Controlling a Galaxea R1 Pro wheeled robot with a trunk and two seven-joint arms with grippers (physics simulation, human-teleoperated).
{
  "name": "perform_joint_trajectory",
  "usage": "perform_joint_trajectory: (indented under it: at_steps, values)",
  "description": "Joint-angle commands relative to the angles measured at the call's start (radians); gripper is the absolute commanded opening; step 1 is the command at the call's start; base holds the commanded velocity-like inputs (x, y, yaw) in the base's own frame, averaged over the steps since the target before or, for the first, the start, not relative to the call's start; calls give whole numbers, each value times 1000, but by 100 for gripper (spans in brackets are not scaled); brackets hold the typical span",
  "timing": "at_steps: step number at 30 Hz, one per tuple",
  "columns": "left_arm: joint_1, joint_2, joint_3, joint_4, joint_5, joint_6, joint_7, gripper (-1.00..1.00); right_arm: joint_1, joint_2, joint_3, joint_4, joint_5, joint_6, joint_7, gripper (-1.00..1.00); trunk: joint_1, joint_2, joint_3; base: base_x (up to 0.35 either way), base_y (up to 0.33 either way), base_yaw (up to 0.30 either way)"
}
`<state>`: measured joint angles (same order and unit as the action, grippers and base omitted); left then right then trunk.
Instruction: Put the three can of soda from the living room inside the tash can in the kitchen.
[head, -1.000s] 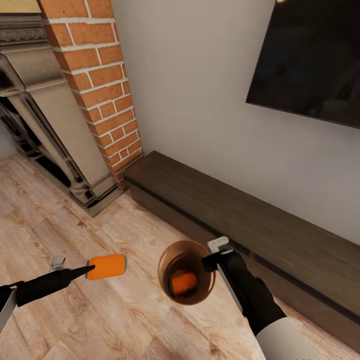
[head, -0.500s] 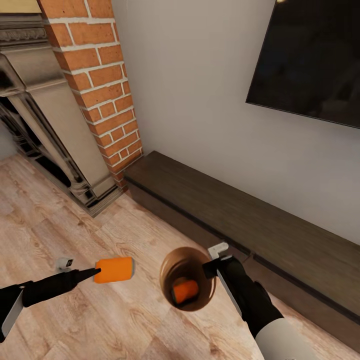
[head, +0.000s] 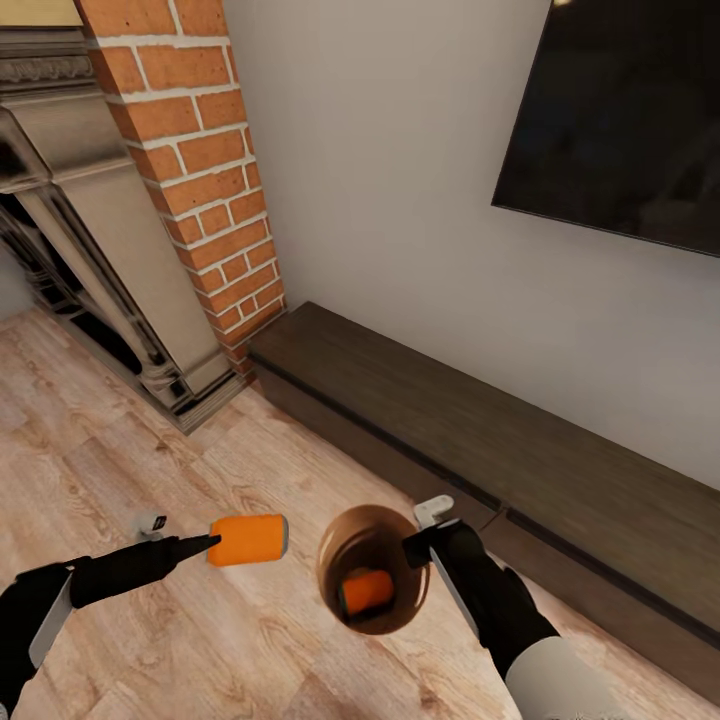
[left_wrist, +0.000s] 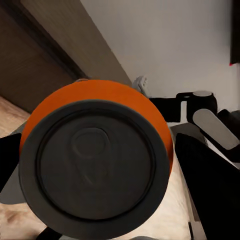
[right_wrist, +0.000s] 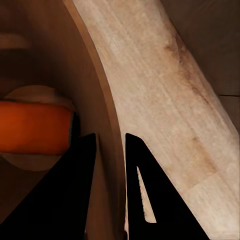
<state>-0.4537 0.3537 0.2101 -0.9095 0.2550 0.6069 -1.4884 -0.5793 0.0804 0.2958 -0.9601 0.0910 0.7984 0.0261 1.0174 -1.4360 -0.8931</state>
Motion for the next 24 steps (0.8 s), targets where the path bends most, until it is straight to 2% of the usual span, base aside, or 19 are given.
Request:
perform_joint_trajectory:
  at_steps: [1,11,12,17,24]
  values:
    - [0,-2,0,-19,0,8,0,-100,-6,3,0,11,-8,0,0,-100,0,0,0,0,0,0]
    - [0,-19,-35,-57,0,39,0,-100,-33,5,0,78,-7,-29,0,-100,0,0,0,0,0,0]
    - [0,-32,-41,-57,0,39,0,-100,-35,5,0,94,-7,-40,0,-100,0,0,0,0,0,0]
    - [0,-51,-74,-57,0,40,0,-100,-42,6,0,111,-7,-49,-1,-100,0,0,0,0,0,0]
    - [0,-100,-110,-59,0,40,0,-100,-49,6,0,124,-7,-51,-1,-100,0,0,0,0,0,0]
